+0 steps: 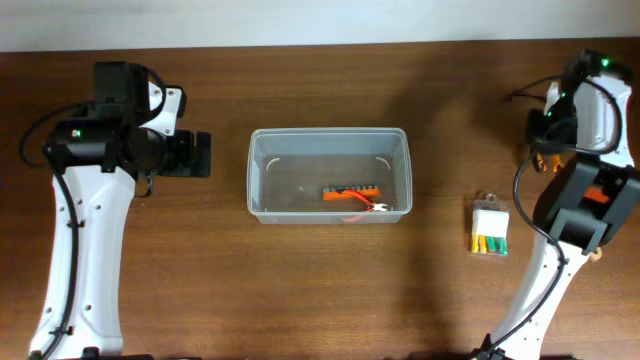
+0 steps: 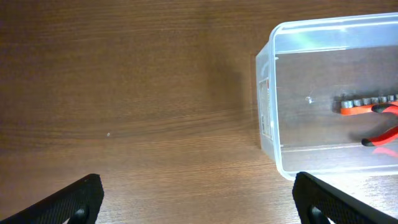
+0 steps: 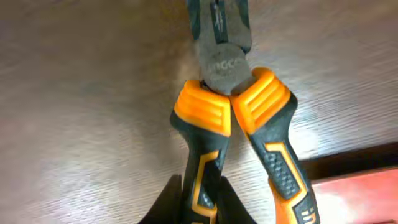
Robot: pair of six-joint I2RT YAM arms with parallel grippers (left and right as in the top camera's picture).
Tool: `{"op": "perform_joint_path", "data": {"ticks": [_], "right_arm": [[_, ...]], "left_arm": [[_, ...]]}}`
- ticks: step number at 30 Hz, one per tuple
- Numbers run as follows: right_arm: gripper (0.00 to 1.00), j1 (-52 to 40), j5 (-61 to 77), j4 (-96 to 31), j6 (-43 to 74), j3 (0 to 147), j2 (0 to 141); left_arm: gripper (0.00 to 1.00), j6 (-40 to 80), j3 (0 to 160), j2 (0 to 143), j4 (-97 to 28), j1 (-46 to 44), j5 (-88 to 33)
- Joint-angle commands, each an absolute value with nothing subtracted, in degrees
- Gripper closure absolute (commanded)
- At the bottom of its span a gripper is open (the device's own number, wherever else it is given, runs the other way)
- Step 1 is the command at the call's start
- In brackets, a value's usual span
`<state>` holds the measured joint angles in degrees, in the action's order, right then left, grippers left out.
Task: Pack container
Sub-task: 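Lift the orange-black pliers and carry them left over the container, then lower the pliers into the container and open the right gripper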
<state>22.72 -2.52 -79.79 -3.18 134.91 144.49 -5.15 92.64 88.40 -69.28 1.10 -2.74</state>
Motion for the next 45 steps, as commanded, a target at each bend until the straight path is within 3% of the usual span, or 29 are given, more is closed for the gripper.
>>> {"op": "perform_joint_path", "data": {"ticks": [1, 14, 34, 45], "right_arm": [[0.88, 21.8, -3.2, -83.5, -2.9, 143.6, 144.0], [0.87, 9.6, -3.1, -97.3, -3.0, 165.0, 143.2], [0.87, -18.9, 2.0, -97.3, -10.7, 164.4, 135.2], [0.87, -27.2, 2.6, -97.3, -14.8, 143.5, 126.4]], "left_arm": [[0.01, -5.3, 93.7, 88.4, -69.3, 1.3, -2.5], [0.01, -5.3, 93.7, 88.4, -69.3, 1.3, -2.5], [0.01, -5.3, 93.7, 88.4, -69.3, 1.3, -2.5], [0.01, -5.3, 93.7, 88.4, -69.3, 1.3, -2.5]]}}
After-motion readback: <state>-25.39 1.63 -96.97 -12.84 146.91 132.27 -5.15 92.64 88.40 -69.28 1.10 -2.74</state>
